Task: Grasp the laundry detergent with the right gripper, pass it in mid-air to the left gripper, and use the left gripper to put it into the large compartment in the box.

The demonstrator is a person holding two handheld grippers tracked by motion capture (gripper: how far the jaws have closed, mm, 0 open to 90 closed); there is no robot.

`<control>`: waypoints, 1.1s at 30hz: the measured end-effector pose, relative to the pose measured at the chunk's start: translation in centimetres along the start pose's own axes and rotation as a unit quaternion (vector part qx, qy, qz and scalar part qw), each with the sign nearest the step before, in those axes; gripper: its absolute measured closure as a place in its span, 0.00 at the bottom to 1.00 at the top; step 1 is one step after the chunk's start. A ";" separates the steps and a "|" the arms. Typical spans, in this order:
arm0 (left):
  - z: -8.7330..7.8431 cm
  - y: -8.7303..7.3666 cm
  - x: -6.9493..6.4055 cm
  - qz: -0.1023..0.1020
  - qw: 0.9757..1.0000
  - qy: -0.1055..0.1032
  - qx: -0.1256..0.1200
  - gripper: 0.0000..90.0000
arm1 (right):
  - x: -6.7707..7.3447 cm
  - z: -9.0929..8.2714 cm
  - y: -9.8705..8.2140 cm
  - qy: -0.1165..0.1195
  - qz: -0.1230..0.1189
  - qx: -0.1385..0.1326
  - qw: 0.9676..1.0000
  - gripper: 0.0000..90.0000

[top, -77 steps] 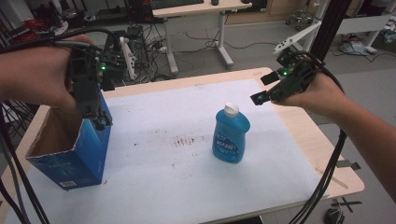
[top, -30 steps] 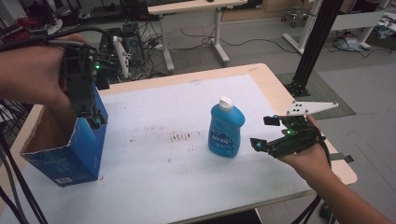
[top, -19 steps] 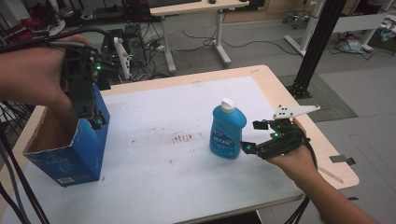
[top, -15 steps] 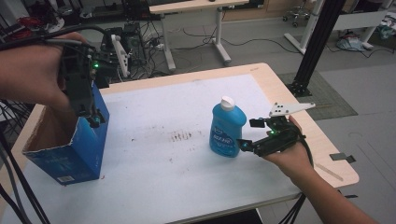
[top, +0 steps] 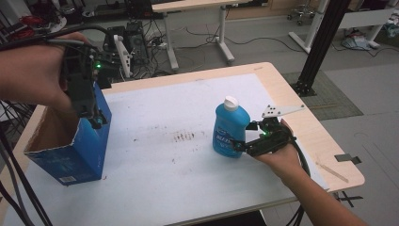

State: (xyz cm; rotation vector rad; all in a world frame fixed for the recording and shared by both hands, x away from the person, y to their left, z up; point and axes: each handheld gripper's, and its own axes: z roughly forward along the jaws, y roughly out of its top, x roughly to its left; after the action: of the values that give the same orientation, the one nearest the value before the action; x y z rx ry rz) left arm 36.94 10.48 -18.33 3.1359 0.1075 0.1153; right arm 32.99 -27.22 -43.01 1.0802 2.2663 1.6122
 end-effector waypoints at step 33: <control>0.3 -0.8 0.0 -0.003 1.000 -0.002 -0.002 0.02 | 0.9 3.0 -0.2 -0.014 -0.011 -0.028 0.999 0.04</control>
State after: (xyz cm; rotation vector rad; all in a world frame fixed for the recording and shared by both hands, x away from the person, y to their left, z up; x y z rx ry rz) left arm 36.91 11.24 -18.59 3.1316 0.1176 0.1107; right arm 33.72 -24.42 -44.12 1.0540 2.1940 1.6325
